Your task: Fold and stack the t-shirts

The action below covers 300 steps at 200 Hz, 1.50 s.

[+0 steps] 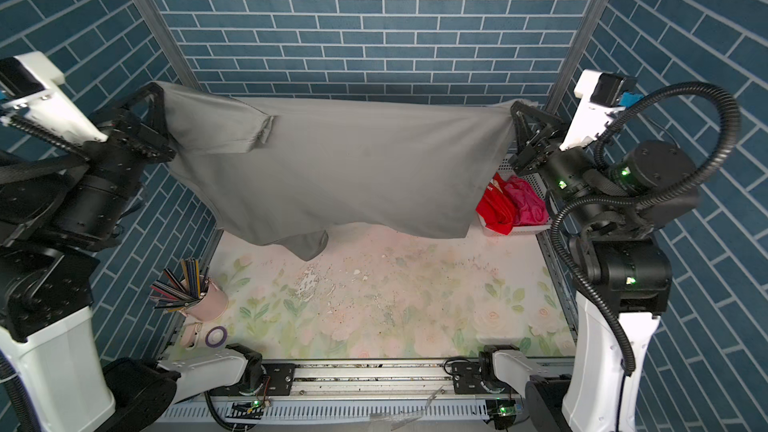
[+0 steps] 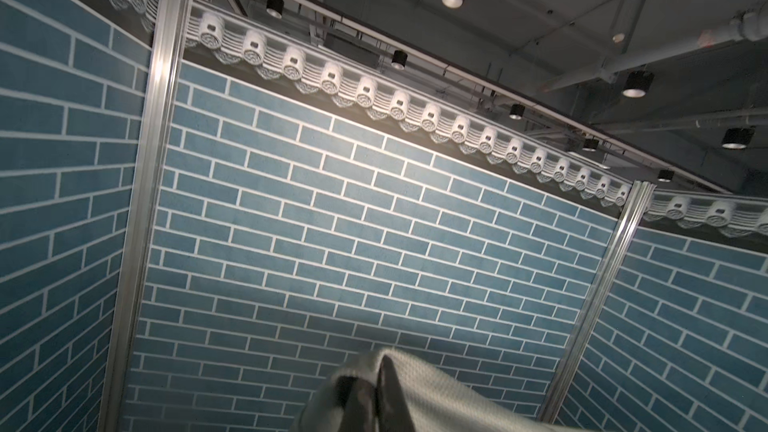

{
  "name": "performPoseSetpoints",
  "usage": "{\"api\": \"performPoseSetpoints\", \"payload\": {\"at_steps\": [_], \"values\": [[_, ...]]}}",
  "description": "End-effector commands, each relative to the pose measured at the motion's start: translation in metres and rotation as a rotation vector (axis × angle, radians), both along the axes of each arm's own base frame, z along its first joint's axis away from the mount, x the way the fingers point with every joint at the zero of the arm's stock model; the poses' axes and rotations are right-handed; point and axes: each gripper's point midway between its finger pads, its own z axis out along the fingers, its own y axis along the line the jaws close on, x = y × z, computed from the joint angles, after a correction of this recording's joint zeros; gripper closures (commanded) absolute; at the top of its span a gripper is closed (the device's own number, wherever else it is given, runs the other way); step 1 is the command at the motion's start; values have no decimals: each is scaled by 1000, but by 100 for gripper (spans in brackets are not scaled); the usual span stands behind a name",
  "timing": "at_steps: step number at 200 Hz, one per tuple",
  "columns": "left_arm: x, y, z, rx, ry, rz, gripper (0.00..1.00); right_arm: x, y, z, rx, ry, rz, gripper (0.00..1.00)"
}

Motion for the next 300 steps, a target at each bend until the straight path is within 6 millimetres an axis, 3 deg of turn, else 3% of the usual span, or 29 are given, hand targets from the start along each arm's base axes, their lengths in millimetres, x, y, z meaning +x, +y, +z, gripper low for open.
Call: {"api": "performPoseSetpoints", "payload": {"at_steps": [1, 22, 35, 44, 60, 73, 90, 105, 120, 134, 160, 196, 225, 246, 300], "values": [[33, -2, -22, 57, 87, 70, 100, 47, -1, -34, -62, 141, -42, 100], [75, -13, -54, 115, 183, 98, 100, 90, 3, -67, -83, 247, -34, 100], [106, -19, -83, 146, 264, 120, 100, 122, 6, -102, -107, 337, -32, 100], [134, -24, -114, 164, 335, 122, 100, 146, 5, -133, -119, 411, -48, 100], [182, -31, -185, 160, 475, 99, 100, 182, 7, -194, -129, 525, -50, 100], [216, -39, -258, 149, 609, 67, 100, 209, 11, -249, -131, 619, -43, 100], [246, -45, -345, 118, 740, 55, 100, 239, 19, -329, -142, 764, -21, 100], [265, -53, -420, 71, 865, 3, 100, 257, 28, -383, -148, 847, -12, 100], [287, -61, -474, 44, 958, -35, 100, 274, 35, -426, -147, 910, -11, 100], [307, -65, -507, 55, 1010, -34, 100, 288, 37, -458, -160, 972, -18, 100], [337, -67, -543, 54, 1062, -31, 100, 312, 38, -514, -197, 1088, -30, 100], [360, -56, -556, 70, 1112, -9, 100, 331, 31, -549, -236, 1134, -63, 100], [362, -34, -557, 38, 1136, 7, 100, 338, 14, -553, -236, 1137, -99, 100], [356, -30, -560, 1, 1134, -21, 100, 340, 4, -547, -222, 1127, -107, 100], [339, -29, -590, -92, 1183, -81, 100, 325, 14, -558, -223, 1142, -65, 100]]}}
